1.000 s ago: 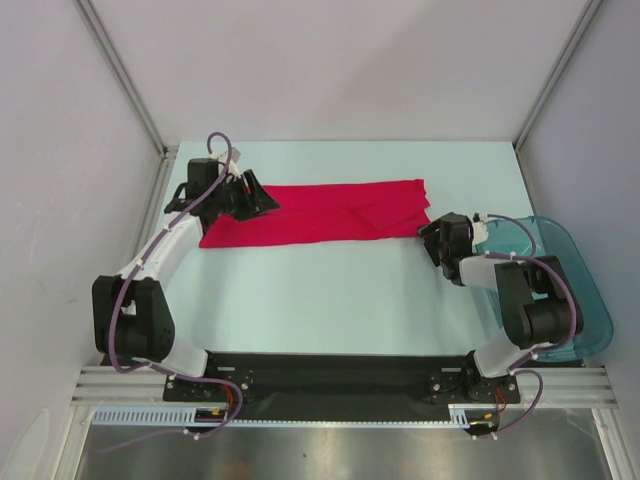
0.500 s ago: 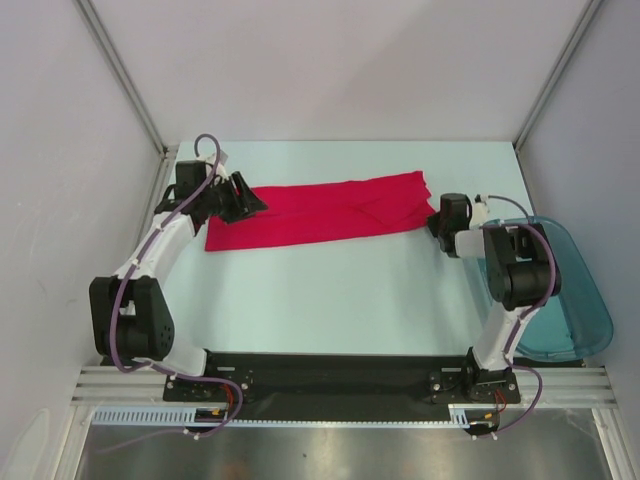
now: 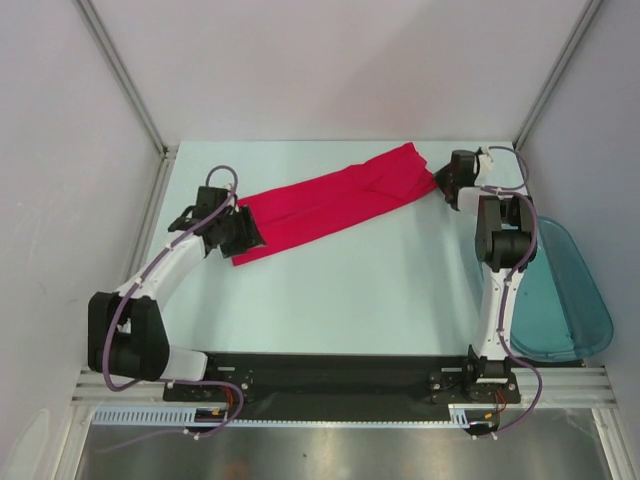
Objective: Fold and stack the t-shirts
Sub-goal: Fold the tshirt
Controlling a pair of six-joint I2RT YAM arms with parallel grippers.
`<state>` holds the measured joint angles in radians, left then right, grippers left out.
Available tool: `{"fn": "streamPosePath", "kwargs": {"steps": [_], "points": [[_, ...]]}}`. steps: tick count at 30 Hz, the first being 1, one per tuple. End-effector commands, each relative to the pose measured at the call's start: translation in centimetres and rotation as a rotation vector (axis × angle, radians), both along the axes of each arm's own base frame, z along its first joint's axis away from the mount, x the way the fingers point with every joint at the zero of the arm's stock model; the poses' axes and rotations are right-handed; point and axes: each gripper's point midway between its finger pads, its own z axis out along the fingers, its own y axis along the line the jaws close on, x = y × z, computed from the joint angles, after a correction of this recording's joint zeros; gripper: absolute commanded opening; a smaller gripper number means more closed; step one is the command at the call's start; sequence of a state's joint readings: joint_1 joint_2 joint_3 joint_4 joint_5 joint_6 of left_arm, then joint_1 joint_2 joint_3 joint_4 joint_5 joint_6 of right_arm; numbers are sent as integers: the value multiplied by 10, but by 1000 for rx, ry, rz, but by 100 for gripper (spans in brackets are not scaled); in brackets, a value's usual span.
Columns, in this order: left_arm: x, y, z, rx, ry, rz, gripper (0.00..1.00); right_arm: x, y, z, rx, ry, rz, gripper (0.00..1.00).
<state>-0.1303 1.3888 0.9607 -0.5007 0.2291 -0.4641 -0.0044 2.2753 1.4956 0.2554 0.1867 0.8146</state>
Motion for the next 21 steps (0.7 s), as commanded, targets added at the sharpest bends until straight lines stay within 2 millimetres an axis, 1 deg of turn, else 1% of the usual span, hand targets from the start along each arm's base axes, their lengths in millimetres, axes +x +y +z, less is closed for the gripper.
{"fn": "streamPosePath", "kwargs": {"steps": [1,2,3,4,5,6,7,8,9,10,11,12,13,14,15,16,17,18,19,20,21], "points": [[-20,40,-17,282,79,170,61,17,-13,13,-46,8,70,45],[-27,43,-24,304,106,175,61,29,-13,33,-80,-13,99,52],[-29,42,-26,305,110,187,61,23,-12,26,-87,50,113,56],[-30,43,-26,303,111,197,61,23,-12,31,-100,58,124,62],[-32,45,-28,310,112,218,61,23,-12,40,-113,49,129,64],[-32,45,-27,298,105,237,61,14,-14,39,-125,87,138,66],[-31,45,-26,291,96,248,61,11,-19,56,-135,77,131,68],[-28,44,-26,280,85,257,61,8,-21,65,-142,76,131,68],[-27,47,-26,270,84,275,61,-2,-25,66,-161,110,132,68],[-26,49,-29,261,94,289,61,-8,-26,91,-176,81,133,69],[-27,47,-34,221,111,293,60,-14,-28,101,-186,78,135,69],[-26,54,-39,169,134,337,58,-24,-27,105,-191,87,146,69],[-26,55,-44,127,148,352,58,-41,-25,127,-200,64,155,69],[-24,54,-55,79,161,362,58,-53,-23,130,-199,64,163,69],[-23,53,-58,16,184,381,59,-61,-16,146,-193,15,186,69],[-19,53,-61,0,181,389,61,-85,-11,124,-174,58,203,69],[-19,54,-67,-2,199,397,61,-100,-7,161,-172,-28,201,69],[-17,55,-69,-2,198,411,62,-109,2,169,-165,-69,220,69],[-14,55,-70,-6,192,416,62,-130,7,147,-150,-28,231,69],[-14,55,-72,-7,197,423,62,-145,11,174,-136,-93,223,68],[-13,55,-73,-14,204,436,62,-153,17,177,-123,-121,237,69]]}}
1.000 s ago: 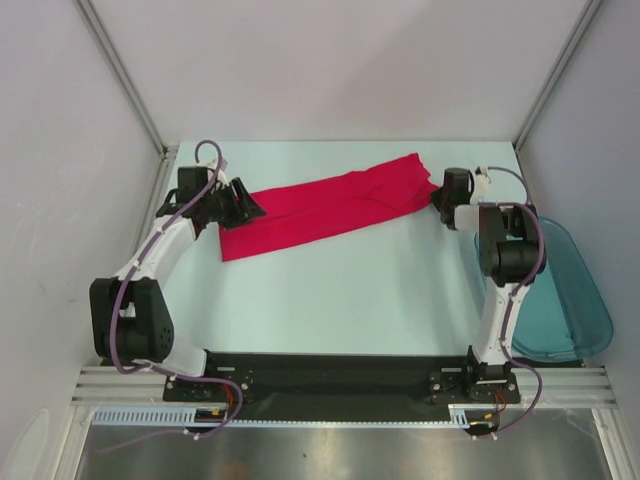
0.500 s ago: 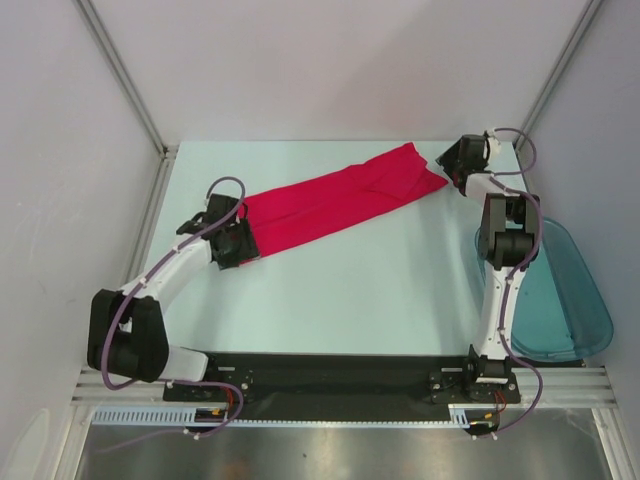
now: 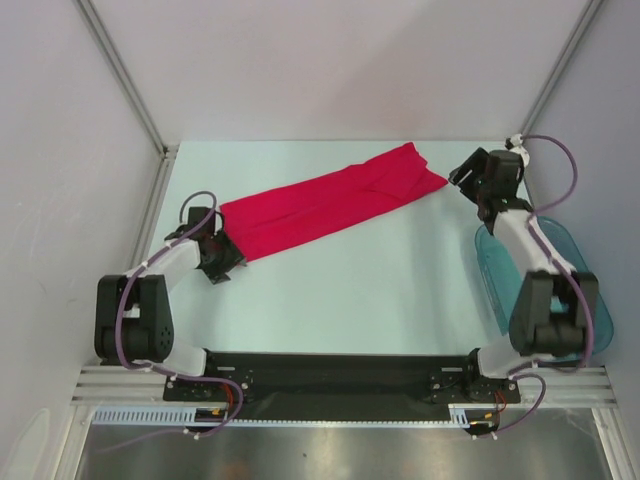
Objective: Fold and stack the t-shirts
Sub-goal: Fold the tshirt
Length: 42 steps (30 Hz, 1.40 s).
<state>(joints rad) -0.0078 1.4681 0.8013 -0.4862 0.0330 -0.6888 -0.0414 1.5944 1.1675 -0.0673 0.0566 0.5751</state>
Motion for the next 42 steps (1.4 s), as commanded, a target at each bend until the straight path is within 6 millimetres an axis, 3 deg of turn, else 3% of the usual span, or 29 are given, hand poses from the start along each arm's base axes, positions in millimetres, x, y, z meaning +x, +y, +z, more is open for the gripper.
{"fn": "streamPosePath", "kwargs": {"steps": [1,2,6,9,17,23,25,28,32,37,42], "points": [[19,-9,6,-63,-66,43,62,-28,26,35,51,-133,80,69],[19,-8,3,-58,-63,52,61,-42,31,37,58,-140,95,69],[18,-3,-6,-53,-43,104,60,-67,51,43,56,-137,155,69],[17,3,-12,-53,-38,146,57,-76,56,45,52,-138,172,69],[22,18,-25,-99,-30,242,55,-88,55,54,45,-158,175,69],[20,12,-33,-135,-8,229,49,-94,54,51,47,-157,174,69],[20,9,-36,-153,-4,223,45,-95,55,51,48,-158,177,69],[18,3,-40,-177,8,204,27,-96,55,51,49,-155,177,69],[7,1,-44,-183,24,191,0,-96,53,53,43,-161,173,69],[-14,-7,-41,-192,30,155,0,-96,57,46,50,-146,181,69],[-50,-44,-36,-221,33,52,1,-91,60,24,69,-89,185,69]]}}
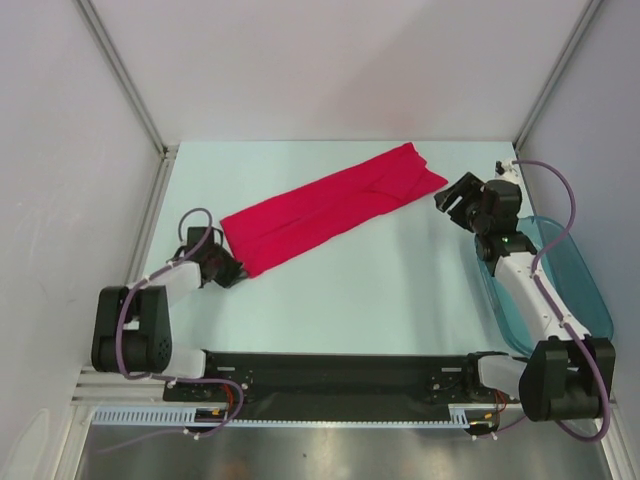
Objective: Fold and stack the t-shirts
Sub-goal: Fold the tshirt
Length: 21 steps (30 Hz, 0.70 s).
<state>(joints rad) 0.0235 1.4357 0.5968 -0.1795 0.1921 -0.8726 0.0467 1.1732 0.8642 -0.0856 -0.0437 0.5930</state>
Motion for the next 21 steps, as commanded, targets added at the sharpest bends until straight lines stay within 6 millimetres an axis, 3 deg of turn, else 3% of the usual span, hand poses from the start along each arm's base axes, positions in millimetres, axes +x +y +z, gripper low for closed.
{"fn": "streamPosePath", "kwargs": {"steps": [1,2,7,15,19,21], "points": [[-60,-28,-18,-4,133,-98,1,5,5,-13,10,26,15,69],[-74,-44,-21,-6,145,-145,0,10,5,-20,12,42,13,69],[-107,-88,-12,-14,111,-274,1,29,5,-40,3,78,6,69],[-176,-159,-2,-3,98,-568,1,95,-2,-56,-16,80,-7,69],[-196,-198,8,-31,78,-788,8,142,0,-76,8,85,20,68],[-203,-216,19,-17,25,-920,24,155,1,-83,25,96,35,68]]}}
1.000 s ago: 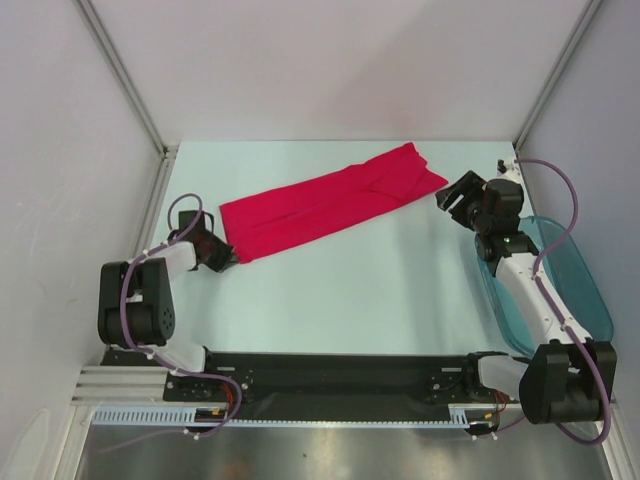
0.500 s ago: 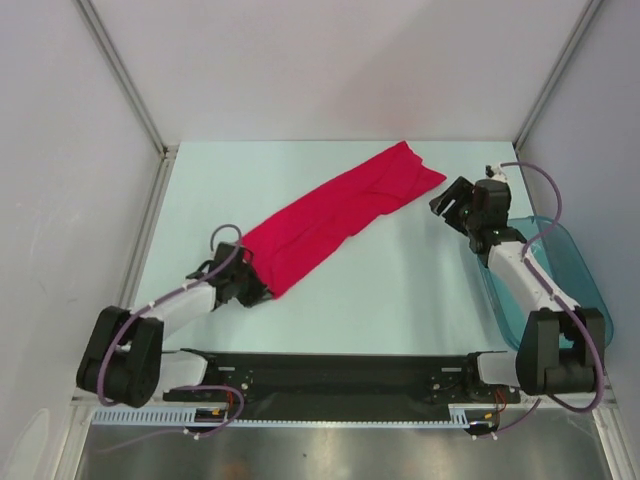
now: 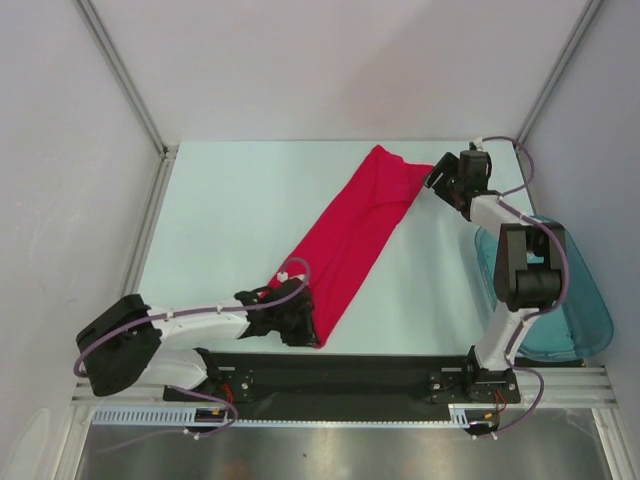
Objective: Fold and stack the t-shirts
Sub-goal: Fold the tshirt
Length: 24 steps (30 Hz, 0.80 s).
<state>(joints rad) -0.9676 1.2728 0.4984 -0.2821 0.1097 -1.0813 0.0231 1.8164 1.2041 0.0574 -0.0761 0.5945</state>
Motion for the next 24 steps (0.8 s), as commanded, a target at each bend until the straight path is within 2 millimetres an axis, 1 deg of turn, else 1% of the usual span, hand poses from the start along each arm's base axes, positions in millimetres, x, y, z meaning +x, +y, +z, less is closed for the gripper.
{"fn": "streamPosePath", "kwargs": {"steps": [1,2,4,5,6,7,8,9,11,12,13,14,15,16,17,18,19,20,21,22,23,24], "points": [[-9,-34,25,-54,-67,-202,30,37,2,-1,23,-45,36,67],[-16,-35,25,-51,-60,-237,37,42,2,-4,25,-41,39,67],[-21,-35,28,-52,-57,-275,44,48,4,-13,31,-37,49,67],[-24,-31,27,-46,-59,-299,51,53,6,-20,38,-29,55,67],[-27,-31,36,-74,-75,-315,54,54,6,-22,43,-26,53,67],[-29,-30,40,-89,-82,-329,55,57,7,-23,48,-33,55,67],[-31,-29,45,-104,-101,-356,60,58,9,-29,58,-30,62,67],[-32,-27,56,-127,-123,-367,62,61,-5,-29,61,-38,39,67],[-30,-31,77,-181,-179,-402,67,66,-6,-32,61,-47,38,67],[-28,-33,88,-202,-205,-413,68,69,-7,-37,65,-45,37,67],[-20,-37,111,-235,-270,-419,68,72,-6,-38,72,-52,40,67],[-13,-35,118,-233,-297,-407,70,75,-6,-40,75,-52,37,67],[-8,-31,124,-221,-315,-400,70,80,-6,-46,85,-44,30,66],[3,-28,131,-200,-363,-391,70,82,-8,-50,87,-28,13,65],[20,-25,144,-197,-399,-351,70,84,-9,-55,93,-17,-3,65],[28,-20,146,-183,-407,-338,70,87,-8,-61,105,-14,-5,65],[38,-16,150,-174,-432,-334,70,92,-4,-61,123,-28,-5,64],[56,-8,157,-169,-453,-283,69,94,-3,-63,134,-27,-10,63],[64,-3,159,-159,-461,-269,70,98,0,-64,135,-26,-10,60],[76,1,169,-151,-496,-261,69,104,1,-72,135,-9,-20,57],[95,14,168,-114,-505,-208,69,108,2,-71,133,-10,-23,53],[103,21,169,-90,-507,-191,70,111,2,-76,138,-3,-29,42]]}}
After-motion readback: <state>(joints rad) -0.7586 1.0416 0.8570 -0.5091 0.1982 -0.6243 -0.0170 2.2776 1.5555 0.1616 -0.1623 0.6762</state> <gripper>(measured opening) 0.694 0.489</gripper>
